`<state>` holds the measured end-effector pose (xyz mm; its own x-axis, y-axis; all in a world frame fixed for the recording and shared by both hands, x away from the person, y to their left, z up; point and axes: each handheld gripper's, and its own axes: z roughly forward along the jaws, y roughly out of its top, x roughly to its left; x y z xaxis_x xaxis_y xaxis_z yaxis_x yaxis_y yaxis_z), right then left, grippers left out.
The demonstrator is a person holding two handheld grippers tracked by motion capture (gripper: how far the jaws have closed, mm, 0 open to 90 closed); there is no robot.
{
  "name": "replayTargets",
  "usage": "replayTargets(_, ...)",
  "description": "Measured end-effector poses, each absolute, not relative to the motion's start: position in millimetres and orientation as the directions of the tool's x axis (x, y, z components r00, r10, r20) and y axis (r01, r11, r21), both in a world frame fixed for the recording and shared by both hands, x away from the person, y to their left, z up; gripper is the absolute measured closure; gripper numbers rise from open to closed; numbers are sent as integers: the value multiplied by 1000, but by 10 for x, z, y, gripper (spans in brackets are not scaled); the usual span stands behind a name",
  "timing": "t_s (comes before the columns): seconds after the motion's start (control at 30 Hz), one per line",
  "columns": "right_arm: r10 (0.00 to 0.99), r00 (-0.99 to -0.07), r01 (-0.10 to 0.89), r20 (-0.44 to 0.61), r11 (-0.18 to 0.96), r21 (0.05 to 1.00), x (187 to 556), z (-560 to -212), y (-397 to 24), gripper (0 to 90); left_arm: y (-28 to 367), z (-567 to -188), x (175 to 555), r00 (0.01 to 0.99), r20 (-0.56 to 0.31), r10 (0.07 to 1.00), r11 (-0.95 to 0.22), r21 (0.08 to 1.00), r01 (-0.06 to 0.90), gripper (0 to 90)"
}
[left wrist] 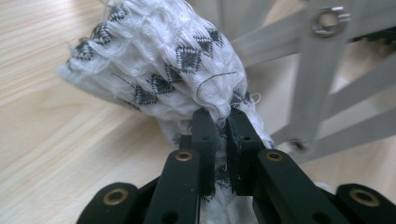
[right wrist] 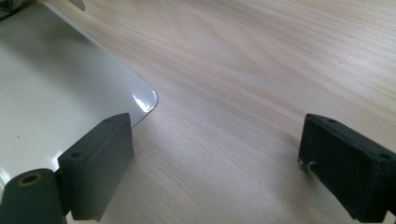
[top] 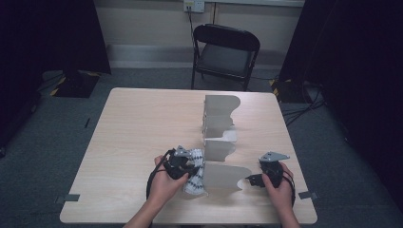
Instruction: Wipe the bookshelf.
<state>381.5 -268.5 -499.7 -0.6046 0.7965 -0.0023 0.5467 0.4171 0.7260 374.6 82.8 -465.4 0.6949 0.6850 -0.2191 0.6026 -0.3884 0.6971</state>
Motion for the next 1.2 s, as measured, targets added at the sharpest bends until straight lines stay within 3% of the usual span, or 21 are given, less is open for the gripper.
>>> replayTargets(0.6, 797, -604, 546, -3, 417, 726, 3815, -4997, -2684, 91, 1473, -4723, 4033, 592, -148, 792, -341, 697, 631, 806)
replayTargets(0.93, 797, -605, 546, -3, 418, 726, 3815, -4997, -2684, 91, 1652, -4736, 4042, 579, -92, 810, -336, 737, 586, 409)
replayTargets(1.2, 797, -604, 546, -3, 417, 726, 3815, -4997, -2684, 91, 1832, -4748, 3993, 584, -82, 807, -346, 736, 582, 280)
